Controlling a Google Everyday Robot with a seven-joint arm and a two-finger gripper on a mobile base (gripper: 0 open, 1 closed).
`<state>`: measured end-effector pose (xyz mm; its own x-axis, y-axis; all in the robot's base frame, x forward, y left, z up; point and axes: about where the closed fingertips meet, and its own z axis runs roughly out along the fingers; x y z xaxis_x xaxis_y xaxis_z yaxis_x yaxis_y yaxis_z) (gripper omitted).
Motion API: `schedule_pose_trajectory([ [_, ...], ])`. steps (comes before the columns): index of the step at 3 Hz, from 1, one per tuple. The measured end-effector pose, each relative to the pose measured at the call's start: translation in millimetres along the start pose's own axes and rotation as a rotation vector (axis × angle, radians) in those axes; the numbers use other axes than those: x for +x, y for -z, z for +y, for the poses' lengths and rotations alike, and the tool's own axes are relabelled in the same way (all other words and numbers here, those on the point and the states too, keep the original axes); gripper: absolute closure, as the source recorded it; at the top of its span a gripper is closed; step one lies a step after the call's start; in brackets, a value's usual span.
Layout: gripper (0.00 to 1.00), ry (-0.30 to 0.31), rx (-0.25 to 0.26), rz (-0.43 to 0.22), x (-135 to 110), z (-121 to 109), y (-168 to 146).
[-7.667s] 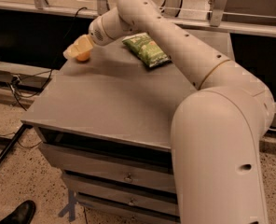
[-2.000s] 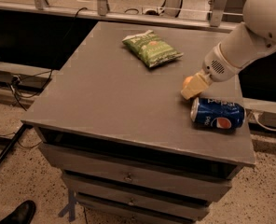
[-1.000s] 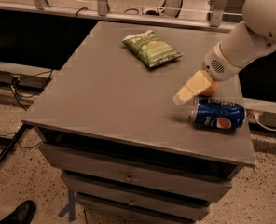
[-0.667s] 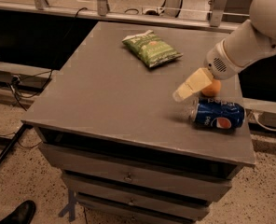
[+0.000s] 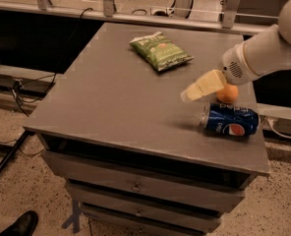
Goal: Move orange near pepsi can
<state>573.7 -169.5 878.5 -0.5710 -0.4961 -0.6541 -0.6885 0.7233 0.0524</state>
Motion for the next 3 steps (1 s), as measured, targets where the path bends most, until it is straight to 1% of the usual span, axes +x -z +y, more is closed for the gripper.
schedule_pose_trajectory([
  [1, 0.00, -0.043, -0.009, -0.181, 14, 1, 2],
  [2, 0.00, -0.063, 0.046, -0.286, 17, -13, 34],
  [3, 0.00, -0.061, 0.031, -0.278, 13, -21, 29],
])
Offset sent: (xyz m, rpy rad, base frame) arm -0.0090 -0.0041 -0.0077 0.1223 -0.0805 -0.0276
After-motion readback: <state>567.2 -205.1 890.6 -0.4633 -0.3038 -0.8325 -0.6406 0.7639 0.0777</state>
